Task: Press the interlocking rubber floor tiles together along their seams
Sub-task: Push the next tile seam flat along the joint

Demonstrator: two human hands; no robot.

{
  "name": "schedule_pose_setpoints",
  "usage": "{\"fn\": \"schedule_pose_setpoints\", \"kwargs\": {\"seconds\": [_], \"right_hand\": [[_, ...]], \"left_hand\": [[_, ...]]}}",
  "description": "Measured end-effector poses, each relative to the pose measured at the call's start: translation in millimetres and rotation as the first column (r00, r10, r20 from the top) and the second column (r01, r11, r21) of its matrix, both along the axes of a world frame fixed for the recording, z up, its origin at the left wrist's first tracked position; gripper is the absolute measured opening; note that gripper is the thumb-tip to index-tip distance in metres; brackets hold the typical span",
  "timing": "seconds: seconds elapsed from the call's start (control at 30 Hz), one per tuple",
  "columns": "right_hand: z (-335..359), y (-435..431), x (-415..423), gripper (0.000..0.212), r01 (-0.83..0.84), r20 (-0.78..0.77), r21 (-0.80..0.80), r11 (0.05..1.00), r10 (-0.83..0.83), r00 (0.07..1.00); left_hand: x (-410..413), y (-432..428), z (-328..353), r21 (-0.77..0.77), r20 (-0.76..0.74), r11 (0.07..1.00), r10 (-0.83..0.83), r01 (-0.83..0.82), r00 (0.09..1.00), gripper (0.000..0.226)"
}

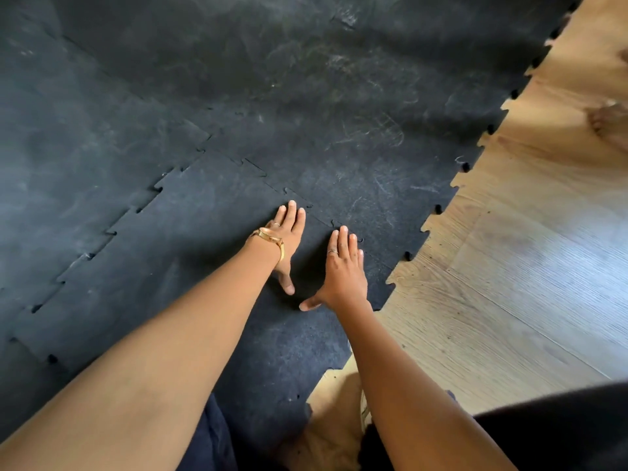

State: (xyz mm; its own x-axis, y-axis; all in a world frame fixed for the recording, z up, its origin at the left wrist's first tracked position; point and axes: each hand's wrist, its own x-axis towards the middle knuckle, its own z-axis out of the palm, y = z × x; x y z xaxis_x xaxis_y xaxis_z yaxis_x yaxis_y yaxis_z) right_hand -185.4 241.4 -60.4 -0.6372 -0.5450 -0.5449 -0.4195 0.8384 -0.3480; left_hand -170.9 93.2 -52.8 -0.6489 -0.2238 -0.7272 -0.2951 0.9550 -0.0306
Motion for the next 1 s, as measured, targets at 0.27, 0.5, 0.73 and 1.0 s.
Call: {"fn": "schedule_pose_setpoints", "kwargs": {"seconds": [0.27, 0.5, 0.73, 1.0], "right_hand": [[-0.8, 44.7, 30.2, 0.153, 0.151, 0.006, 0.045, 0.988, -0.151, 0.989], [-12.8, 40.9, 26.4, 0.16, 0.206, 0.031, 0.032, 0.978, -0.207, 0.978], [4.4, 35.8, 29.9, 0.153, 0.173, 0.076, 0.116, 0.978, -0.183, 0.98], [-10.3, -68.2, -3.7, 0.063, -0.045, -0.199, -0.264, 0.963, -0.009, 0.98]], "left_hand": [[23.9, 38.8, -13.6, -0.068, -0.046, 0.96, -0.274, 0.271, 0.961, 0.172], [25.0, 29.4, -29.6, -0.017, -0.099, 0.973, -0.231, 0.23, 0.968, 0.175], [26.9, 18.9, -19.2, 0.033, -0.132, 0.969, -0.24, 0.246, 0.962, 0.146], [49.2, -67.0, -30.3, 0.0, -0.604, 0.824, 0.452, -0.567, 0.657, 0.066]]}}
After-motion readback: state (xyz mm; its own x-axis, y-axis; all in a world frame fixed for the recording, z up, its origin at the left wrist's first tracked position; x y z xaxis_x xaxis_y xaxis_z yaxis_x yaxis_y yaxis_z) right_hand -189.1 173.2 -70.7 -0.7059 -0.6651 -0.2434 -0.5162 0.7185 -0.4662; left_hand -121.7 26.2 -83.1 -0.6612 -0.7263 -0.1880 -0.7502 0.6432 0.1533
